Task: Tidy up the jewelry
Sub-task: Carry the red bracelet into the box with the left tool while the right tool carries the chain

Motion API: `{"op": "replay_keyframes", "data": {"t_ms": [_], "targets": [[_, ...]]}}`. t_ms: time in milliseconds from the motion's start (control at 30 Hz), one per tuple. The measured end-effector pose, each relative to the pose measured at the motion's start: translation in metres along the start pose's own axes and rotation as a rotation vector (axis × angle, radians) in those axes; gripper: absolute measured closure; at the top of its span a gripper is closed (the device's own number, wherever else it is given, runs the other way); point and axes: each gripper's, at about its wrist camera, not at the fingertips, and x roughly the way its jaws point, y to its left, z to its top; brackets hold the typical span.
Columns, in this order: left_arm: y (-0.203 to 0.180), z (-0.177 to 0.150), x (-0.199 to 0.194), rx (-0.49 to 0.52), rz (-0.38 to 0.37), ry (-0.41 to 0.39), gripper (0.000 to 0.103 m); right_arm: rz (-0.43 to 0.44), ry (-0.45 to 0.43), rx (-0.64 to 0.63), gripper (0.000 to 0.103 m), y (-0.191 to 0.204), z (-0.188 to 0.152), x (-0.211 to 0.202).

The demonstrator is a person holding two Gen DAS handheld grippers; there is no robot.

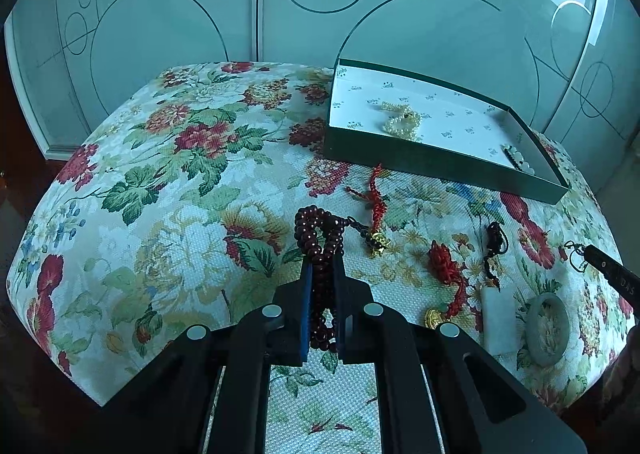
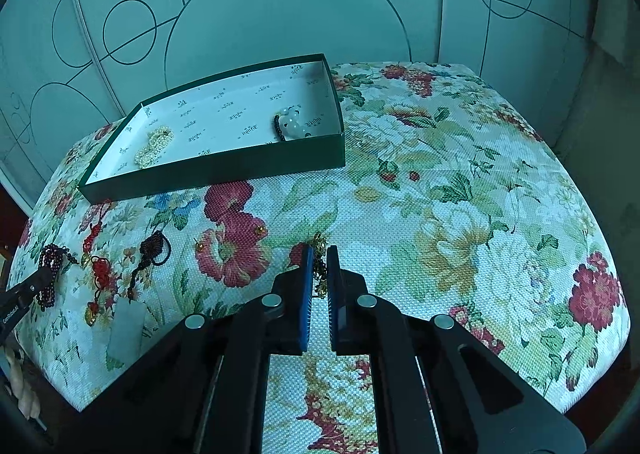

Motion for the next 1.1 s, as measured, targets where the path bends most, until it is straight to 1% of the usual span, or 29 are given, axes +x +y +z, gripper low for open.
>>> {"op": "replay_keyframes", "data": {"t_ms": [300,667,933,1100], "targets": [[-0.005,0.007,-0.02,0.009,-0.01,-0.04,0.094,0.017,-0.034,0.001,0.096,0.003,0.006,-0.018],[-0.018,0.025,-0.038,0.03,-0.04,-0.093,0.094,0.037,-0.093,-0.008,0.096,0.011,0.024,-0.042],[-0.031,0.048,-0.034,0.046,-0.068,-0.117,0.094,0.064,-0.135,-0.018,0.096,0.023,0.049,-0.047],[-0.047,0.071,-0.026,0.079,-0.085,-0.138,0.094,0.089,-0.157,-0.018,0.096,0.032,0.073,-0.041]]}}
